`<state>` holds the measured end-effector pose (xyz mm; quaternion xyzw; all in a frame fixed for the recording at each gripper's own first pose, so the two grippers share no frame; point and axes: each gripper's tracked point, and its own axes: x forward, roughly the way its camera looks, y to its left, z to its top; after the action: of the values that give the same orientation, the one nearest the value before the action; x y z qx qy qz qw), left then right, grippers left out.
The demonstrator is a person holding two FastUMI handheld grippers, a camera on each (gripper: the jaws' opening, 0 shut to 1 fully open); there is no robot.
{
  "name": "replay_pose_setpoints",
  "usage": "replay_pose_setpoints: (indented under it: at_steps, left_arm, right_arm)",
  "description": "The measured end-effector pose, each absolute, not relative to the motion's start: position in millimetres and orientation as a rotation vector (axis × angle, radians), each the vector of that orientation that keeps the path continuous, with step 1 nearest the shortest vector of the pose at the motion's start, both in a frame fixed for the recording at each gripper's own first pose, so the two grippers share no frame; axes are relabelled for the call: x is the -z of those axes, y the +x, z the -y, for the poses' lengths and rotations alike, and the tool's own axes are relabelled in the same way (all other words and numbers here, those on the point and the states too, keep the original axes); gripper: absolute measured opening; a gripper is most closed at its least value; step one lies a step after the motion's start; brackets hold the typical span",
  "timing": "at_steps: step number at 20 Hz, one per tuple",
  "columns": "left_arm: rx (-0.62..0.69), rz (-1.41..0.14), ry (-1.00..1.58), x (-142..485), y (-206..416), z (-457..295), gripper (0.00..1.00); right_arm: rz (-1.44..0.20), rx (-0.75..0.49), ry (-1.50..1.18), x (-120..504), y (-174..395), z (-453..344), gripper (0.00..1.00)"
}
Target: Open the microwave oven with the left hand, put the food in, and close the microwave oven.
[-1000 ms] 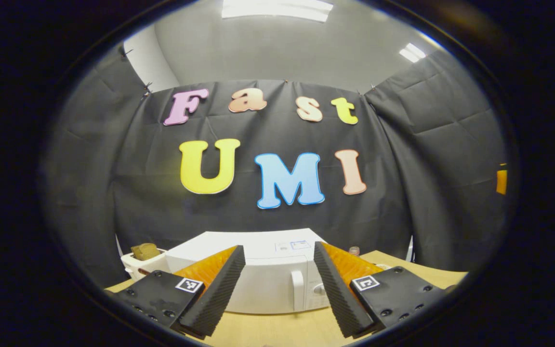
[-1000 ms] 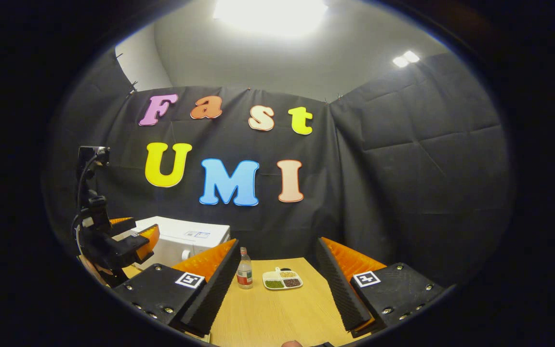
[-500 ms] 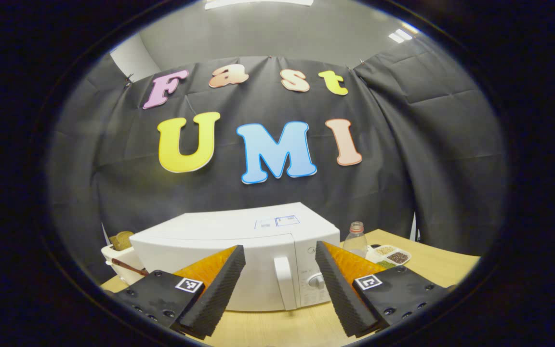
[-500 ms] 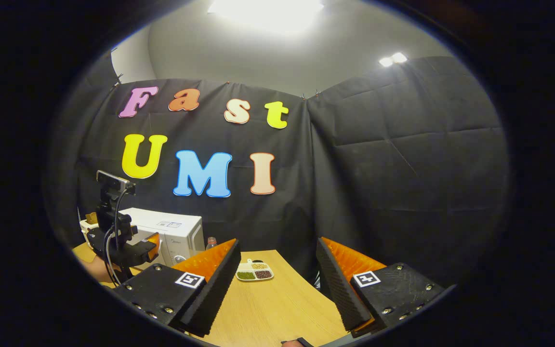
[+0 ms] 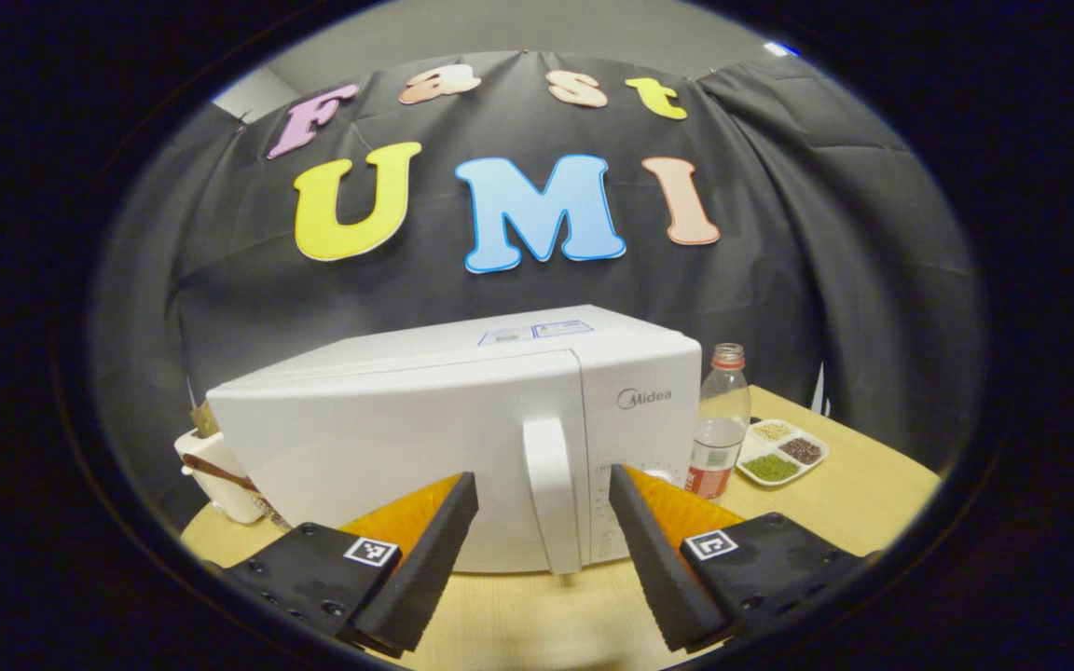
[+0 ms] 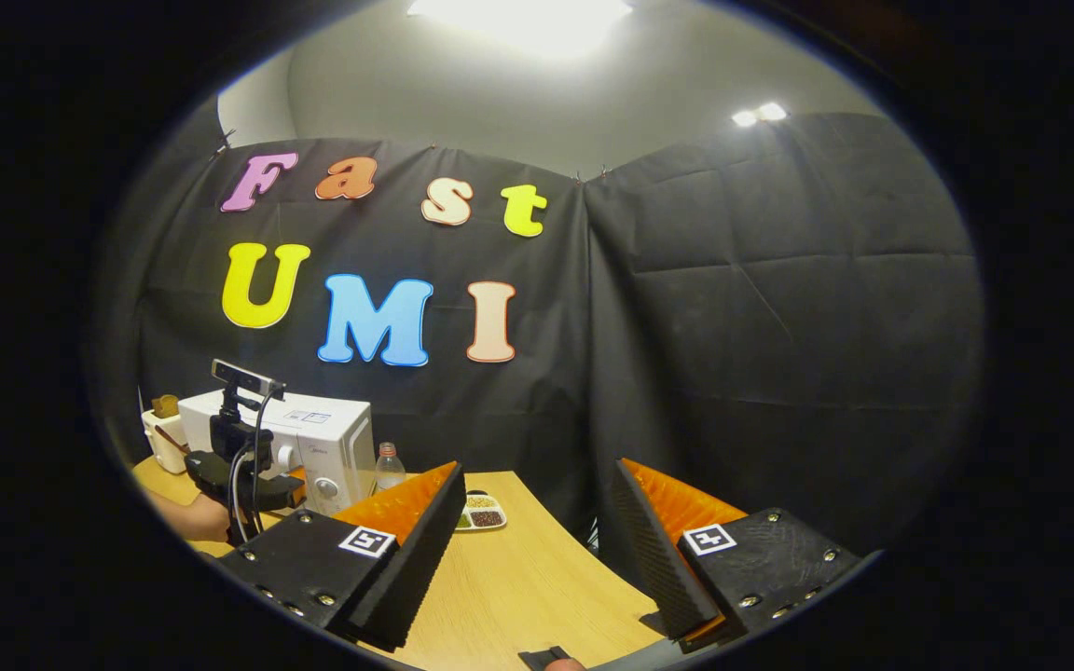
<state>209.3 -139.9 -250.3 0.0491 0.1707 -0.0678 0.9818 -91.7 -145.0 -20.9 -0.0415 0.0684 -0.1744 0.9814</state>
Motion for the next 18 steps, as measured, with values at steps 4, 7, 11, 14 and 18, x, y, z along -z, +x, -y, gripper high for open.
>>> replay_pose_setpoints:
  at_steps: [4, 7, 11, 14, 18]
  left_arm:
    - [0.163, -0.377, 0.117, 266, 214, 153, 0.70]
    - [0.143, -0.379, 0.155, 268, 219, 149, 0.49]
    - [0.156, -0.395, 0.141, 268, 219, 148, 0.39]
    - [0.169, -0.435, 0.079, 269, 220, 148, 0.25]
    - [0.161, -0.464, 0.066, 269, 221, 146, 0.14]
  right_arm:
    - [-0.136, 0.349, -0.089, 19, -93, 146, 0.96]
    - [-0.127, 0.350, -0.094, 18, -93, 147, 0.96]
    - [-0.139, 0.347, -0.090, 22, -96, 150, 0.96]
    - [-0.132, 0.345, -0.079, 21, -98, 151, 0.96]
    - [-0.127, 0.343, -0.057, 23, -97, 156, 0.96]
